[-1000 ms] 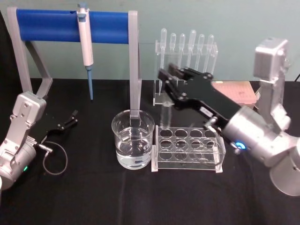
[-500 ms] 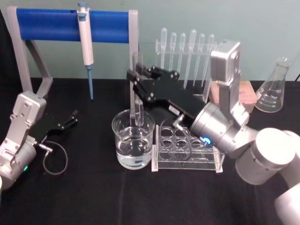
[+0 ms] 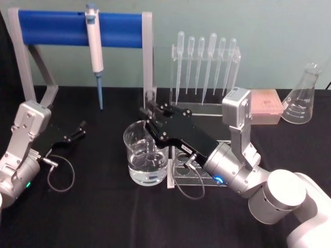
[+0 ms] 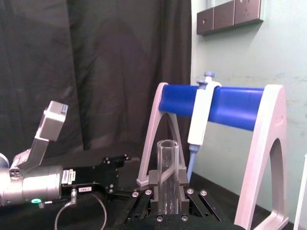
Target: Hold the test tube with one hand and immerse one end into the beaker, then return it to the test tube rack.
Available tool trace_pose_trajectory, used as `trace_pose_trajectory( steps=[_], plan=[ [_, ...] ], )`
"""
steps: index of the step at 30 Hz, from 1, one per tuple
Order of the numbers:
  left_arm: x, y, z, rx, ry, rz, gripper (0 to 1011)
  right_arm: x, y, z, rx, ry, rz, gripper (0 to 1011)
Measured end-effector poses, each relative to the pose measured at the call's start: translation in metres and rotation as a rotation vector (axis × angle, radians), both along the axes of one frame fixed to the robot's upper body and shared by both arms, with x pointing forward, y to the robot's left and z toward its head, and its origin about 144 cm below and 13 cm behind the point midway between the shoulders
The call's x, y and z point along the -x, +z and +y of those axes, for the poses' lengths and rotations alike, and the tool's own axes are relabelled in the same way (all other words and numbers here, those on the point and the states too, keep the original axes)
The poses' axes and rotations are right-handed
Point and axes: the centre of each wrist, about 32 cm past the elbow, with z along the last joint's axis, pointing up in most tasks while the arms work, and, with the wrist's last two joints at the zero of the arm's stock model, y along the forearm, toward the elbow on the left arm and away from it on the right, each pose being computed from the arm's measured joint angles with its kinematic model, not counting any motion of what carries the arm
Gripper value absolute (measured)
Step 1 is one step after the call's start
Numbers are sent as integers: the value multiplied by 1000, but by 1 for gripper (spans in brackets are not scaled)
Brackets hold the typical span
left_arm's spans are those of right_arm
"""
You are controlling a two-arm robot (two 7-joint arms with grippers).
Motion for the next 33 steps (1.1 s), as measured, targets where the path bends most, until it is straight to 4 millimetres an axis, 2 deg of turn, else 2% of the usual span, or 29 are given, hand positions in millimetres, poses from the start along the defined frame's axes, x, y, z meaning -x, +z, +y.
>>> trace_pose_trajectory(
  steps=[9,33],
  plan=[
    [0,0,0,0,0,0,1000,0,-11,0,-3,-2,20,226],
    [0,0,0,0,0,0,1000,1,-11,-1,-3,-3,21,226]
  ],
)
